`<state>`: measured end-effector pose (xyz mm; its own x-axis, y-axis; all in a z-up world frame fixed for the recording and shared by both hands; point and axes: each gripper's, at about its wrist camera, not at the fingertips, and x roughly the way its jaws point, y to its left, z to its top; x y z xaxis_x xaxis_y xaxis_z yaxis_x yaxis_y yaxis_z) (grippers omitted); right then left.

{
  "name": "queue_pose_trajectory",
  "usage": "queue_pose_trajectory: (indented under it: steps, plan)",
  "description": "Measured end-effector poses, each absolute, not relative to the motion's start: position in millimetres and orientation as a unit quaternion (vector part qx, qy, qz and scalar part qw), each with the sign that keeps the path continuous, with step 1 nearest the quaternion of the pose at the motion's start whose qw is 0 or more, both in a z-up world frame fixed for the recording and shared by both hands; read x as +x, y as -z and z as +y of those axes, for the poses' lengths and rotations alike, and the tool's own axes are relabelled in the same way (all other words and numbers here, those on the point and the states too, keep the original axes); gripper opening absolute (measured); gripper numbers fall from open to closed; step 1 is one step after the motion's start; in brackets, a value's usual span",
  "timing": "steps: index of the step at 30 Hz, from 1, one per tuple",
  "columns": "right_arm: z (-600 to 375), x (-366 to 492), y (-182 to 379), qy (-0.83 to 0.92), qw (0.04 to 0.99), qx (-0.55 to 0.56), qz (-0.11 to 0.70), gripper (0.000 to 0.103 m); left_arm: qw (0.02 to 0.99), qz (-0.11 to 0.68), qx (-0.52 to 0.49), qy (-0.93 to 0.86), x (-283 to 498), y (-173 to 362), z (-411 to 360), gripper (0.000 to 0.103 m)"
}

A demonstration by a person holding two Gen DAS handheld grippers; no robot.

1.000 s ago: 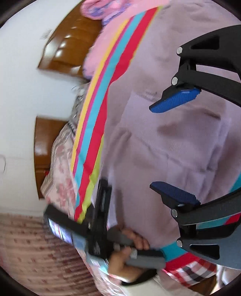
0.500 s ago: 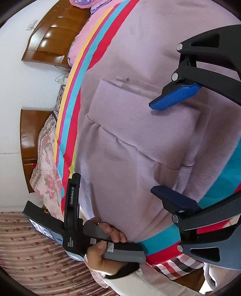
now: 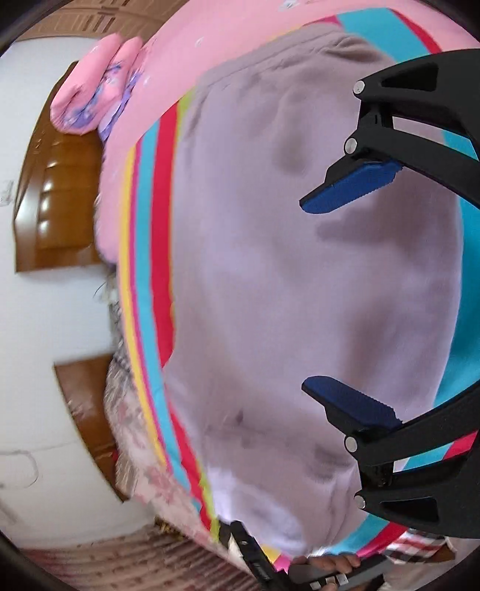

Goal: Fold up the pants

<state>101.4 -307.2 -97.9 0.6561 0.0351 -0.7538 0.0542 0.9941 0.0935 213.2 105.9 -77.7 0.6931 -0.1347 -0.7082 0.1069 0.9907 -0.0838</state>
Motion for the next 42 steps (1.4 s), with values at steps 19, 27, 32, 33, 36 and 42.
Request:
queue_pose_trajectory:
  steps: [19,27,32,33,36,42]
  plan:
    - [-347.4,141.8,92.7,0.025,0.903,0.04,0.428,0.086,0.854,0.422,0.145,0.267,296.4,44.3,-137.0,0.102]
    - [-353.0,133.3,111.1,-0.005,0.886,-0.014,0.463,0.087,0.841,0.448,0.162,0.255,329.8,91.4,-153.4,0.102]
    - [-363.3,100.9,110.9,-0.016,0.878,0.001,0.478,0.087,0.845,0.444,0.156,0.254,330.8,91.0,-151.2,0.102]
    - [-362.9,100.9,108.3,-0.014,0.872,-0.001,0.489,0.087,0.846,0.443,0.156,0.253,326.8,90.3,-156.0,0.102]
    - [-355.8,115.4,95.4,-0.007,0.872,-0.011,0.489,0.087,0.846,0.442,0.155,0.252,324.9,90.3,-156.3,0.102]
    - [-348.5,189.4,92.5,0.01,0.878,-0.063,0.474,0.087,0.846,0.443,0.152,0.254,325.0,90.8,-156.9,0.102]
